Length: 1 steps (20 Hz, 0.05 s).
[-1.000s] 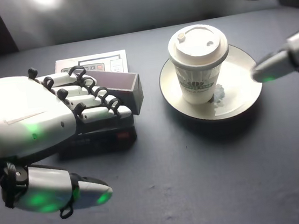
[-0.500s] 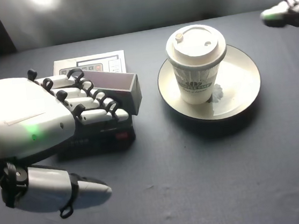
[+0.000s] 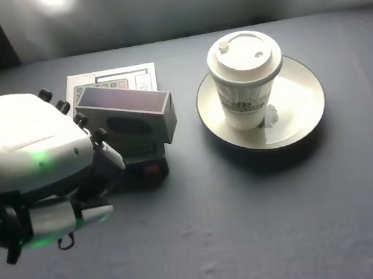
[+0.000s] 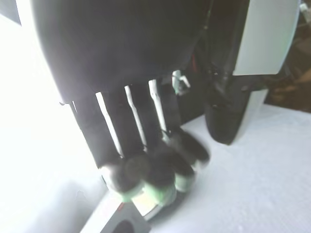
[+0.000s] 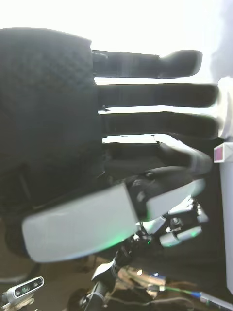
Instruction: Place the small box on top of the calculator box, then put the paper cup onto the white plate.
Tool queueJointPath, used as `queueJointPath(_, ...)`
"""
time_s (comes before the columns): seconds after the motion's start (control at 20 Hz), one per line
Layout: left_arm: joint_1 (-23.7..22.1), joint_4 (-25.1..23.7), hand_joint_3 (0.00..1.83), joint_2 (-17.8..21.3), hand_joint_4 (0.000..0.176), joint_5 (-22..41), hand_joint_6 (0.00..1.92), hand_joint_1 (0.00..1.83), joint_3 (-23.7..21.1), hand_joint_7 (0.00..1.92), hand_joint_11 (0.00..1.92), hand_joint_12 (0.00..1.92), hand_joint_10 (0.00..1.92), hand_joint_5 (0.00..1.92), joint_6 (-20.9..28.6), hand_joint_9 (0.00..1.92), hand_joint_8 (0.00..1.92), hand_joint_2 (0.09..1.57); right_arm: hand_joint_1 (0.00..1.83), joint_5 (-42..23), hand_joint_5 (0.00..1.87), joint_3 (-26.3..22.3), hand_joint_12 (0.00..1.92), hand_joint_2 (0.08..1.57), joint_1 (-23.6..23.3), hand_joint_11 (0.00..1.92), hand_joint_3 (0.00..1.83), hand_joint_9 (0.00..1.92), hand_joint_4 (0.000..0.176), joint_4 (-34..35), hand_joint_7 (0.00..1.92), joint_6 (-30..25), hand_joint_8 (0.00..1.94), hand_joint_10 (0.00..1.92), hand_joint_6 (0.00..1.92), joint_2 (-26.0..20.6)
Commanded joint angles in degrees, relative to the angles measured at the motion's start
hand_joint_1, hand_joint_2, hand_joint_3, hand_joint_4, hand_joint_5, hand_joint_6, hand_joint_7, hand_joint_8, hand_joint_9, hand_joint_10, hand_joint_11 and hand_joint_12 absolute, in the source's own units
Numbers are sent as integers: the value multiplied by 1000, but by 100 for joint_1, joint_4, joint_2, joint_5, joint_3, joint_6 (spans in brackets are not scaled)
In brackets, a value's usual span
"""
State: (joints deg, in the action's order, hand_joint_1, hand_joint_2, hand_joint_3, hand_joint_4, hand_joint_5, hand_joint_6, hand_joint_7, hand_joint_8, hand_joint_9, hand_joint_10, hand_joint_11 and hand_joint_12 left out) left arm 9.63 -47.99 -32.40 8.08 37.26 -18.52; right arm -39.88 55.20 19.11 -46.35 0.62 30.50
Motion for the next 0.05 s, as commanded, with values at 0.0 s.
queueJointPath(0.0,-74,40,7,44,0,371,1921,398,16,875,854,1921,1921,769,-5,846,1921,1567,343,-490,1096,4,1921,1531,-91,1358,6,1255,0,284,1198,-28,1941,1921,1921,-59)
